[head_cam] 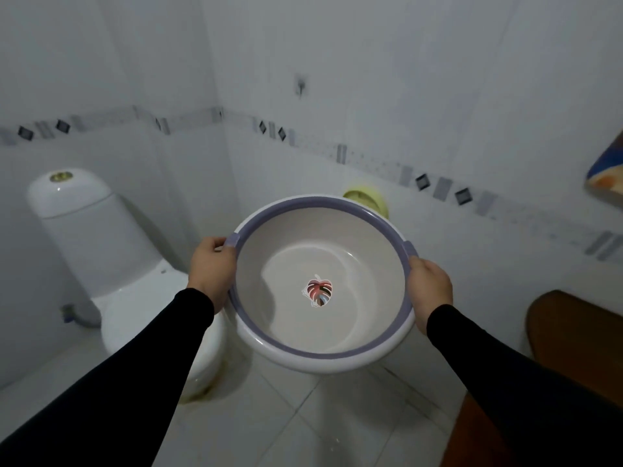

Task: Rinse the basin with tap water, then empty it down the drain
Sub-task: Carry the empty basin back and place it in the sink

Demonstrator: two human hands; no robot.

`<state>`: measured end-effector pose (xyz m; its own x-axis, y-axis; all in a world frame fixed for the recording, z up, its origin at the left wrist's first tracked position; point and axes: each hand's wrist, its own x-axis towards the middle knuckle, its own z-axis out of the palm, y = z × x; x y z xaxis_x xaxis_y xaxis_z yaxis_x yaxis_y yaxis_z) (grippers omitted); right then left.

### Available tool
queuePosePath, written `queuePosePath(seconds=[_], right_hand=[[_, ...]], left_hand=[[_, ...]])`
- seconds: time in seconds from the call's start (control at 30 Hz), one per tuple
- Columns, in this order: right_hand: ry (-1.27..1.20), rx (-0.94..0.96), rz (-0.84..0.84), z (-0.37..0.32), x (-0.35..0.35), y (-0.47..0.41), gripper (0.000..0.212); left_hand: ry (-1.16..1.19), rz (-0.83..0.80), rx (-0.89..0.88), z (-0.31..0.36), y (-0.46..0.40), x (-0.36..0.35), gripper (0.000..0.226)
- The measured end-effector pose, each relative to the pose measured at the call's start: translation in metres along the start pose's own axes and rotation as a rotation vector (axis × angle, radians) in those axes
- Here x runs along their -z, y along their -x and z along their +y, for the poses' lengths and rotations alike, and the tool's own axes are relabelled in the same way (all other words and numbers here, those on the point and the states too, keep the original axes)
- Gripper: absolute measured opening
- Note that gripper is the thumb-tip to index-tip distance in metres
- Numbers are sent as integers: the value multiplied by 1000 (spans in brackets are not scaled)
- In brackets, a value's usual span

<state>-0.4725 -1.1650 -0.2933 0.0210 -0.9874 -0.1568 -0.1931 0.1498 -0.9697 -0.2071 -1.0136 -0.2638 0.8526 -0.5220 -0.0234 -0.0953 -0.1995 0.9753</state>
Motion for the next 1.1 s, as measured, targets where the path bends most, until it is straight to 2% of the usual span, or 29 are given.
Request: queuePosePath(seconds=[0.2, 0.37, 0.57, 0.73, 0.9, 1.1], right_hand=[[10, 13, 74, -54, 43, 10, 51], [7, 14, 125, -85, 85, 23, 53], [20, 36, 191, -108, 146, 43, 45], [-10, 12, 277, -111, 205, 68, 41], [-31, -9, 409, -101, 274, 95, 33], [-50, -49, 554, -74, 349, 129, 34]], left_hand=[[32, -70, -45, 69, 6, -13, 30], [33, -155, -68, 110, 24, -31, 36], [40, -260, -55, 146, 52, -61, 30], [20, -394, -88, 167, 83, -97, 35], [22, -499, -111, 176, 133, -147, 23], [2, -621, -106, 174, 199, -197, 34]])
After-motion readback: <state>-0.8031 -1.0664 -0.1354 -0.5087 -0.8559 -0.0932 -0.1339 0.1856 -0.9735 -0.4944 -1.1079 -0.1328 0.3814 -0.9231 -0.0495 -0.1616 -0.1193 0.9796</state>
